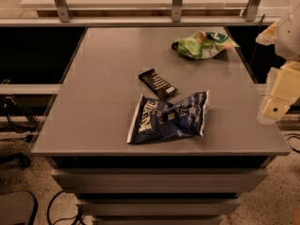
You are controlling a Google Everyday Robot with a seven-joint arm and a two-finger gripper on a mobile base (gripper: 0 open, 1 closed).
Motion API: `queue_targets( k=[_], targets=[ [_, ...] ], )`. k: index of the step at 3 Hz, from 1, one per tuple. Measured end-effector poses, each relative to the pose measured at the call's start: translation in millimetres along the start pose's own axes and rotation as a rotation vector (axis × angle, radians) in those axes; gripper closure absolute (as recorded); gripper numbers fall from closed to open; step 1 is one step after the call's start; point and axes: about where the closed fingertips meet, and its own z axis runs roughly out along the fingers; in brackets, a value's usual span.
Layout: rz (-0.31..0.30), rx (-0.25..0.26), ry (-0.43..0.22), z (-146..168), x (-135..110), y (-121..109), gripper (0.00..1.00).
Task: Move green rice chip bag near blue chip bag
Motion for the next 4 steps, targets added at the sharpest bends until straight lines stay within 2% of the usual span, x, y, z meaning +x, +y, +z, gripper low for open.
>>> queue_targets(
  k=[1,2,4],
  targets=[
    [0.000,0.000,0.000,0,0,0,0.00],
    [-0.046,0.026,-0.024,-7,-14,-14,0.00],
    [-0.211,0.069,-0.051,1,-64,-58,0.00]
  ],
)
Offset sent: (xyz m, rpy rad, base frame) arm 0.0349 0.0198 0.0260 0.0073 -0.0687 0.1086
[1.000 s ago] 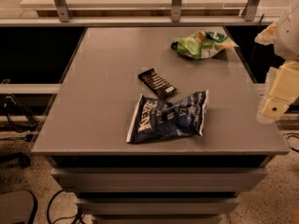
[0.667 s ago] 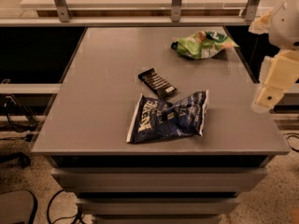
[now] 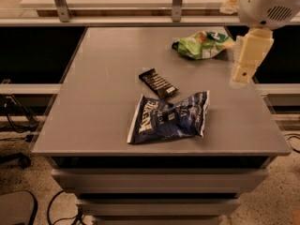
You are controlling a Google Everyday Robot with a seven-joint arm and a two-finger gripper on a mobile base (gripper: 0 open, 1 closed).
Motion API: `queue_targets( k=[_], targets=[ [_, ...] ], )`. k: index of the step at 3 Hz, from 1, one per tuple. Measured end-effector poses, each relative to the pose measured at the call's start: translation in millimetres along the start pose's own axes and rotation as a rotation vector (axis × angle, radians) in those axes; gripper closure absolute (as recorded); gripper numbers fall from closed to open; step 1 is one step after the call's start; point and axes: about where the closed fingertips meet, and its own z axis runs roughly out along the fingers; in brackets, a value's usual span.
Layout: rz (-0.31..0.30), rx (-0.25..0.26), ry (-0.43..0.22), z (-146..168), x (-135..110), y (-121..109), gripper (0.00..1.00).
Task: Move green rice chip bag near blue chip bag
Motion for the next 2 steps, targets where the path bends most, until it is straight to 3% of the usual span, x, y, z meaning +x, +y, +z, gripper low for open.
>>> queue_targets(
  k=[1,2],
  targets=[
    [-0.017,0.020,-0.003,20,-10,-26,0.00],
    [0.008,0.035,-0.001,41,-13,-54,0.00]
  ],
)
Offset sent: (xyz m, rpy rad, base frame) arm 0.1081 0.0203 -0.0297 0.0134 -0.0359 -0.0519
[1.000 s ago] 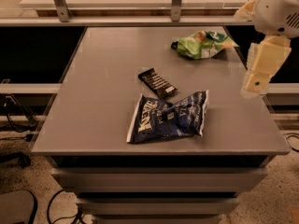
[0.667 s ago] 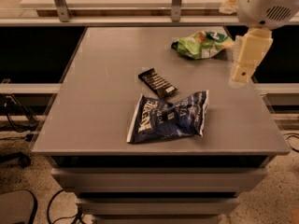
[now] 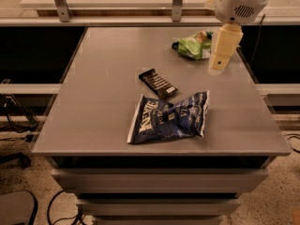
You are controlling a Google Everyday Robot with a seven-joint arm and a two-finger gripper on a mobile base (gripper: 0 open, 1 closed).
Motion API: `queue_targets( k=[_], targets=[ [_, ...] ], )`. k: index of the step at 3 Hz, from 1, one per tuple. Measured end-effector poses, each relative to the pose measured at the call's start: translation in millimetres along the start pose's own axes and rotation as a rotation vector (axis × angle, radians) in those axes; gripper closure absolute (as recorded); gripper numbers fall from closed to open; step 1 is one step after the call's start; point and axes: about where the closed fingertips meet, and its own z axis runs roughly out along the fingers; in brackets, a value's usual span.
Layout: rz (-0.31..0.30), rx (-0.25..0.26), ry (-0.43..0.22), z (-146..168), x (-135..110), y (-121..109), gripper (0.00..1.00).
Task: Move green rice chip bag near blue chip bag
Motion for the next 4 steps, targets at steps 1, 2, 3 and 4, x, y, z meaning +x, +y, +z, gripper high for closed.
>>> queue_targets(
  k=[1,2,3,4],
  targets=[
    [0.036,-0.009,0.011,22,5,-25,0.00],
    [0.103,-0.021,0.017,48,18,-55,0.00],
    [0.102,-0.021,0.017,48,18,-55,0.00],
    [0.079,0.013,0.025,52,18,-60,0.00]
  ],
)
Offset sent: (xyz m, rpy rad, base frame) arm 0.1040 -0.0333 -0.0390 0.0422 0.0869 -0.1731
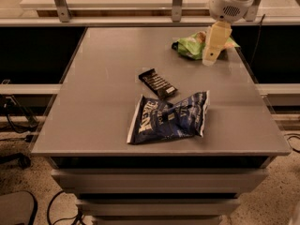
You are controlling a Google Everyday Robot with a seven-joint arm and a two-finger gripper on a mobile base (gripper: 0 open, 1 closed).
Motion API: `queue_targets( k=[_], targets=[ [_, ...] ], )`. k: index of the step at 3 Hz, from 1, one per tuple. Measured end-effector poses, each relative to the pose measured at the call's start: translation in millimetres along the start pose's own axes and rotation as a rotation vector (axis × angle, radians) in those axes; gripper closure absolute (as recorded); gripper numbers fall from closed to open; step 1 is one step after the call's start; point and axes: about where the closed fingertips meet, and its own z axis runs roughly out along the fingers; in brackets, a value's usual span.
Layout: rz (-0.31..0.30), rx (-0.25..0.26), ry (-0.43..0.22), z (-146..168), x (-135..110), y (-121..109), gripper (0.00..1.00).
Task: Move green rice chip bag near blue chip bag
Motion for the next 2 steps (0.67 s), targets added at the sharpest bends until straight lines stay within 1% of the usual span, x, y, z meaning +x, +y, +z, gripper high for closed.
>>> queue_targets(
  k=[1,2],
  targets=[
    [-0.052,0.052,-0.005,5,3,-16,0.00],
    [-0.115,0.090,-0.021,8,-1,-35,0.00]
  ],
)
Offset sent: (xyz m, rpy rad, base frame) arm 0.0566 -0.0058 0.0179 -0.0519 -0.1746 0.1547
